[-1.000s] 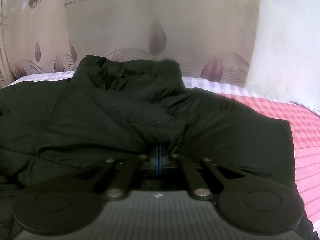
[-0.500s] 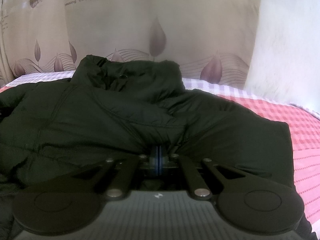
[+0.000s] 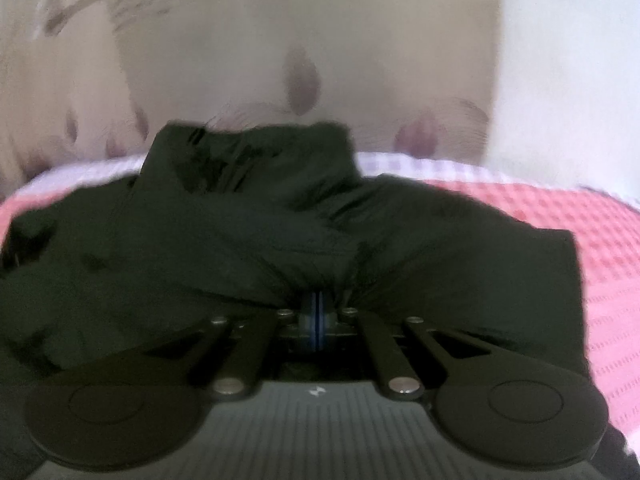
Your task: Fold large clothes
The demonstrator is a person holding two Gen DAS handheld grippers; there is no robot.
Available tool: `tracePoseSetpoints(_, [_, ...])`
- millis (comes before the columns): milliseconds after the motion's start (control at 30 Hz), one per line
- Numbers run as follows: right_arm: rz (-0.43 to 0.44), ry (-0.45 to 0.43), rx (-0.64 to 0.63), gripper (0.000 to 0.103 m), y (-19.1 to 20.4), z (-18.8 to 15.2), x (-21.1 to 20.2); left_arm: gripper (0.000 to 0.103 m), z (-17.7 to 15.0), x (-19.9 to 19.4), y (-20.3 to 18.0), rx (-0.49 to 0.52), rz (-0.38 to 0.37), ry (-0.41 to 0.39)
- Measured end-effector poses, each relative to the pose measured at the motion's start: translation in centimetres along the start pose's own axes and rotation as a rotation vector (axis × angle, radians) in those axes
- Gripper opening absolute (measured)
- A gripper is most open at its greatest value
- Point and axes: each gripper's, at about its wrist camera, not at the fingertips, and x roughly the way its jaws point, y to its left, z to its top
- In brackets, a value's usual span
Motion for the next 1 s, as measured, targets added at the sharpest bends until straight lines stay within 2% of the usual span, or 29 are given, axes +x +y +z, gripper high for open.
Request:
tracePoseSetpoints(67, [0.048,-0.071,-0.003,0.004,1.4,1.9,-1.7,0.064,0.0,0.0,-0.1,0.006,0.006,-0.002])
tracePoseSetpoints(133, [0.103,-0.098,-0.057,0.004,3.8,4.0,-2.1,0.064,-0.1,-0.1,-0.2,0.012,0.013,-0.005])
tracePoseSetpoints(200, [0.166,-0.059,-0.12,0.004,6.8,5.6,-0.7,0.065,-0.1,-0.1,-0.3,0.019,0.019,-0.007])
tracePoseSetpoints(267, [0.194,0.016,-0.197,0.004,9.5,6.1,2.2,0.065,-0.1,-0.1,-0.3,0.023,0.024,-0.008])
tracePoseSetpoints(367, [0.145,0.127,-0.309,0.003,11.3,4.4,6.9,0.065,-0.2,-0.1,-0.2,0.018,0.021,-0.009])
tracePoseSetpoints(400, [0.126,0.152,-0.324,0.001,10.8,3.3,8.1,0.065,-0.1,-0.2,-0.2,0.017,0.017,-0.009])
tracePoseSetpoints(467, [0.169,0.134,-0.267,0.001,9.0,2.5,7.9,0.065,-0.2,-0.2,-0.3,0.024,0.02,-0.009])
tracePoseSetpoints(600, [0.232,0.15,-0.178,0.0,5.4,2.9,7.4,0.065,-0.1,0.0,-0.1,0.022,0.014,-0.007])
tracePoseSetpoints(700, [0.224,0.134,-0.067,0.0,1.2,3.2,6.3,0.065,-0.1,0.1,0.0,0.017,0.015,-0.006])
tracePoseSetpoints(833, [0.158,0.135,-0.024,0.0,-3.8,2.3,4.9,0.066,-0.2,0.1,-0.4,0.024,0.024,-0.008])
tracePoseSetpoints(933, [0.048,0.108,-0.061,0.0,-5.4,1.7,3.5,0.066,-0.2,0.0,-0.3,0.02,0.026,-0.007])
tracePoseSetpoints(1000, [0.036,0.105,-0.046,0.0,-7.0,1.1,3.2,0.066,-0.2,0.0,-0.3,0.022,0.025,-0.007])
